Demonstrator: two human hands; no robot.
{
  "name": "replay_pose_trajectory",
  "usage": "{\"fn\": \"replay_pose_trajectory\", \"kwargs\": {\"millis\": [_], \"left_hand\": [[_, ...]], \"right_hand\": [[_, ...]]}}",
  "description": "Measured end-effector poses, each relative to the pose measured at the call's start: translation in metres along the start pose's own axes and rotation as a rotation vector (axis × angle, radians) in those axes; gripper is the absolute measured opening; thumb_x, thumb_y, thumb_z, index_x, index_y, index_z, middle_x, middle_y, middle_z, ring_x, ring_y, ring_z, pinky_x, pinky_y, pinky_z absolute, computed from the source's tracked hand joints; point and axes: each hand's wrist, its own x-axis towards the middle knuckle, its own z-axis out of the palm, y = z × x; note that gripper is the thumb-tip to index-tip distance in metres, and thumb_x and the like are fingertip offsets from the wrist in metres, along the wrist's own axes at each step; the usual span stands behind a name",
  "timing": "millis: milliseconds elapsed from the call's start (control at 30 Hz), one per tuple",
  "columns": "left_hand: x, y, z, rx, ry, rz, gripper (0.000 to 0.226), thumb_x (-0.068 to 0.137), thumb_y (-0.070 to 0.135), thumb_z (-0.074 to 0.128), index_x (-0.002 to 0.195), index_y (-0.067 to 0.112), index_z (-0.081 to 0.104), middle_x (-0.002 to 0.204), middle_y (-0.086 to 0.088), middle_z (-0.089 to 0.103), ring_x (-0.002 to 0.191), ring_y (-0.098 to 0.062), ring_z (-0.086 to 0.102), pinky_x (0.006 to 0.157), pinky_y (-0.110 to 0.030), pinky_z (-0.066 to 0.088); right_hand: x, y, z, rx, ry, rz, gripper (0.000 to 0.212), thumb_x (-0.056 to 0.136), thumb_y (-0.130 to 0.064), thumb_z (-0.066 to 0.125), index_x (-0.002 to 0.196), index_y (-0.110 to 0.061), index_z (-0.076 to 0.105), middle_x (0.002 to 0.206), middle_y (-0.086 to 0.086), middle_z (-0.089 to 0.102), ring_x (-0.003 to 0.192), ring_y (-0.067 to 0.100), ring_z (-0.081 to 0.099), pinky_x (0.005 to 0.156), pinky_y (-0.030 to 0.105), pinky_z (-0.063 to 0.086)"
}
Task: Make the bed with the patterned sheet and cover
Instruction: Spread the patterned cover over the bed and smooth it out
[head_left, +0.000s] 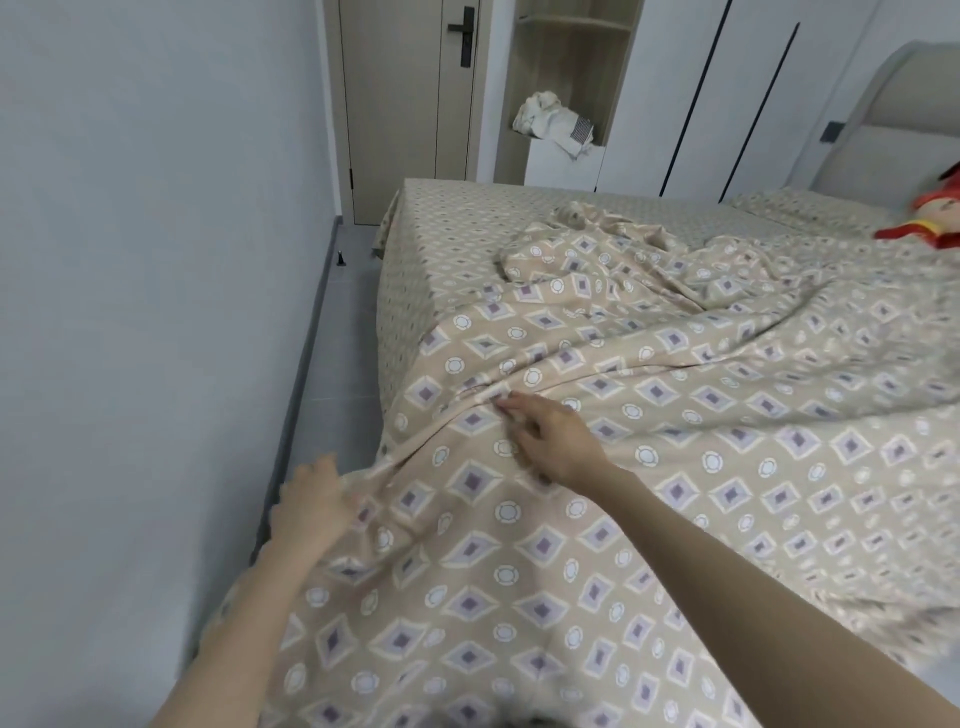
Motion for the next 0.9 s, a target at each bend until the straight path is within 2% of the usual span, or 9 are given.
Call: {"fn": "replay_pose_trajectory", "kwargs": {"millis": [67, 133, 200, 300, 400, 467, 600, 700, 900], "left_hand": [[-0.003, 0.026, 0.001, -0.22, -0.009, 0.185, 0.061, 0.094, 0.04, 0.052, 0.146, 0.015, 0.032, 0.147, -0.01, 0.037, 0.134, -0.025, 0.038, 0.106, -0.037, 0.033], [-0.005, 0.054, 0.002, -0.401, -0.064, 0.343, 0.057, 0.095, 0.038, 0.051, 0.146, 0.02, 0.033, 0.147, 0.0, 0.037, 0.137, -0.018, 0.034, 0.108, -0.031, 0.029], [-0.005, 0.074, 0.008, -0.463, -0.118, 0.428, 0.057, 0.095, 0.037, 0.052, 0.146, 0.024, 0.032, 0.146, 0.006, 0.037, 0.138, -0.014, 0.031, 0.107, -0.026, 0.026], [0.002, 0.086, 0.019, -0.484, -0.079, 0.415, 0.054, 0.093, 0.037, 0.055, 0.142, 0.022, 0.039, 0.141, 0.001, 0.046, 0.131, -0.016, 0.042, 0.102, -0.024, 0.03], [0.011, 0.087, 0.022, -0.612, 0.004, 0.336, 0.036, 0.089, 0.032, 0.062, 0.122, 0.017, 0.056, 0.112, -0.002, 0.062, 0.098, -0.016, 0.058, 0.083, -0.022, 0.04], [0.018, 0.085, 0.025, -0.62, 0.055, 0.314, 0.025, 0.089, 0.029, 0.063, 0.109, 0.014, 0.061, 0.097, 0.0, 0.063, 0.089, -0.018, 0.059, 0.078, -0.024, 0.043], [0.024, 0.085, 0.014, -0.521, 0.139, 0.35, 0.006, 0.091, 0.027, 0.06, 0.089, 0.022, 0.058, 0.087, 0.006, 0.06, 0.084, -0.019, 0.059, 0.077, -0.035, 0.05], [0.026, 0.087, -0.005, -0.434, 0.179, 0.367, 0.007, 0.091, 0.028, 0.058, 0.086, 0.024, 0.055, 0.084, 0.008, 0.058, 0.081, -0.018, 0.058, 0.073, -0.033, 0.047], [0.026, 0.075, -0.001, -0.294, 0.122, 0.27, 0.007, 0.091, 0.027, 0.057, 0.089, 0.021, 0.057, 0.086, 0.005, 0.062, 0.085, -0.022, 0.059, 0.074, -0.034, 0.045]], "right_hand": [[0.001, 0.003, -0.014, 0.027, 0.101, 0.018, 0.035, 0.092, -0.026, 0.053, 0.125, -0.034, 0.056, 0.134, -0.006, 0.053, 0.119, 0.017, 0.051, 0.095, 0.035, 0.045], [0.004, 0.005, -0.024, -0.063, 0.152, 0.047, 0.038, 0.088, -0.019, 0.055, 0.125, -0.031, 0.055, 0.13, -0.003, 0.053, 0.109, 0.021, 0.055, 0.082, 0.034, 0.049], [0.01, 0.008, -0.03, -0.179, 0.111, 0.079, 0.046, 0.09, -0.009, 0.048, 0.133, -0.027, 0.047, 0.136, 0.003, 0.046, 0.112, 0.027, 0.053, 0.081, 0.036, 0.048], [0.024, 0.01, -0.031, -0.273, 0.028, 0.163, 0.051, 0.091, -0.008, 0.046, 0.138, -0.027, 0.04, 0.137, 0.008, 0.038, 0.113, 0.033, 0.052, 0.083, 0.039, 0.046], [0.035, 0.013, -0.03, -0.387, 0.042, 0.223, 0.041, 0.095, -0.017, 0.048, 0.135, -0.018, 0.043, 0.125, 0.012, 0.043, 0.105, 0.036, 0.056, 0.077, 0.038, 0.042], [0.04, 0.014, -0.029, -0.493, 0.046, 0.19, 0.036, 0.096, -0.021, 0.048, 0.131, -0.014, 0.047, 0.12, 0.012, 0.046, 0.102, 0.036, 0.057, 0.071, 0.037, 0.039], [0.042, 0.011, -0.037, -0.405, 0.178, 0.093, 0.023, 0.097, -0.023, 0.045, 0.11, -0.006, 0.056, 0.112, 0.011, 0.052, 0.092, 0.035, 0.058, 0.065, 0.035, 0.039], [0.049, 0.002, -0.047, -0.331, 0.301, 0.016, 0.02, 0.098, -0.015, 0.043, 0.102, -0.002, 0.058, 0.11, 0.013, 0.054, 0.088, 0.035, 0.057, 0.069, 0.038, 0.043], [0.054, 0.011, -0.013, -0.2, 0.239, 0.042, 0.019, 0.095, -0.01, 0.048, 0.103, -0.003, 0.063, 0.109, 0.013, 0.059, 0.094, 0.033, 0.058, 0.077, 0.034, 0.044]]}}
